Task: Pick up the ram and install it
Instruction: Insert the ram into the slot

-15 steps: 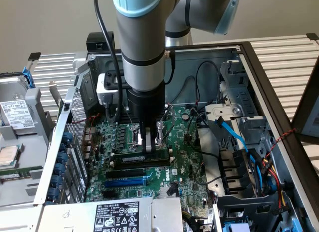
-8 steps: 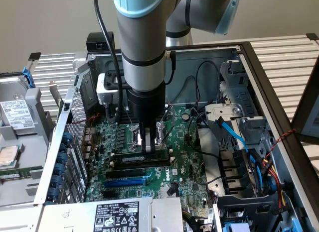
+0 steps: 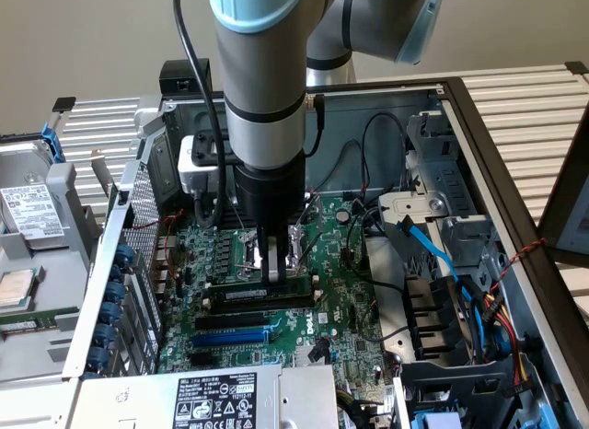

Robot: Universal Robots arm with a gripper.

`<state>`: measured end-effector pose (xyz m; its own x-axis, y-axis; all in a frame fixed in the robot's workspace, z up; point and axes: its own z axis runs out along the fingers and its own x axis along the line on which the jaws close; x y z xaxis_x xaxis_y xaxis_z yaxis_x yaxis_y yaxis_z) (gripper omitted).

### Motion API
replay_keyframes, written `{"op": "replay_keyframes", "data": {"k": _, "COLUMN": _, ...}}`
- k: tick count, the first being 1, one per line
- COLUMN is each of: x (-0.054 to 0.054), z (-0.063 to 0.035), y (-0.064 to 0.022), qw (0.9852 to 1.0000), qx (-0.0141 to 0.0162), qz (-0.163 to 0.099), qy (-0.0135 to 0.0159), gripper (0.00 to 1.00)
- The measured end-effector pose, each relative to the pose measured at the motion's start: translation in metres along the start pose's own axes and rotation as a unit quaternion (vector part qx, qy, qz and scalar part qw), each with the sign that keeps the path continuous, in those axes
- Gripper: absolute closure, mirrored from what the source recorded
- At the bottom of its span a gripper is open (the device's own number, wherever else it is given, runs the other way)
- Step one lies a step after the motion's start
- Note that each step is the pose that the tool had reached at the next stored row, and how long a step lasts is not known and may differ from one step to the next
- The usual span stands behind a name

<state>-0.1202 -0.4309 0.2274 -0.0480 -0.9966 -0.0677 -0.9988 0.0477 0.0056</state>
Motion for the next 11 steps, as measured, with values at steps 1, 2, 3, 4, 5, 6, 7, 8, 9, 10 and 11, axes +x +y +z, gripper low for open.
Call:
{"op": "replay_keyframes", "data": {"k": 1, "x": 0.0, "z": 0.0003, "y": 0.0001, "qw": 1.0, "qx": -0.0002, "qz": 0.0, "qy": 0.0, "gripper": 0.87}}
{"op": "replay_keyframes", "data": {"k": 2, "x": 0.0001, "z": 0.0004, "y": 0.0001, "qw": 1.0, "qx": -0.0002, "qz": 0.0, "qy": 0.0, "gripper": 0.87}}
{"op": "replay_keyframes", "data": {"k": 3, "x": 0.0001, "z": 0.0004, "y": 0.0001, "qw": 1.0, "qx": -0.0002, "qz": 0.001, "qy": 0.0001, "gripper": 0.87}}
{"op": "replay_keyframes", "data": {"k": 4, "x": 0.0001, "z": 0.0005, "y": 0.0001, "qw": 1.0, "qx": -0.0001, "qz": 0.002, "qy": 0.0, "gripper": 0.87}}
{"op": "replay_keyframes", "data": {"k": 5, "x": 0.0001, "z": 0.0006, "y": 0.0003, "qw": 1.0, "qx": 0.0001, "qz": 0.004, "qy": -0.0001, "gripper": 0.87}}
{"op": "replay_keyframes", "data": {"k": 6, "x": 0.0, "z": 0.0006, "y": 0.0005, "qw": 1.0, "qx": 0.0003, "qz": 0.006, "qy": -0.0002, "gripper": 0.87}}
{"op": "replay_keyframes", "data": {"k": 7, "x": 0.0, "z": 0.0006, "y": 0.0008, "qw": 1.0, "qx": 0.0005, "qz": 0.009, "qy": -0.0002, "gripper": 0.87}}
{"op": "replay_keyframes", "data": {"k": 8, "x": 0.0001, "z": 0.0006, "y": 0.0009, "qw": 0.9999, "qx": 0.0007, "qz": 0.011, "qy": -0.0002, "gripper": 0.87}}
{"op": "replay_keyframes", "data": {"k": 9, "x": 0.0001, "z": 0.0008, "y": 0.001, "qw": 0.9999, "qx": 0.0009, "qz": 0.013, "qy": -0.0004, "gripper": 0.87}}
{"op": "replay_keyframes", "data": {"k": 10, "x": 0.0001, "z": 0.0007, "y": 0.0012, "qw": 0.9999, "qx": 0.0009, "qz": 0.015, "qy": -0.0004, "gripper": 0.87}}
{"op": "replay_keyframes", "data": {"k": 11, "x": 0.0002, "z": 0.0006, "y": 0.0012, "qw": 0.9999, "qx": 0.0009, "qz": 0.015, "qy": -0.0004, "gripper": 0.87}}
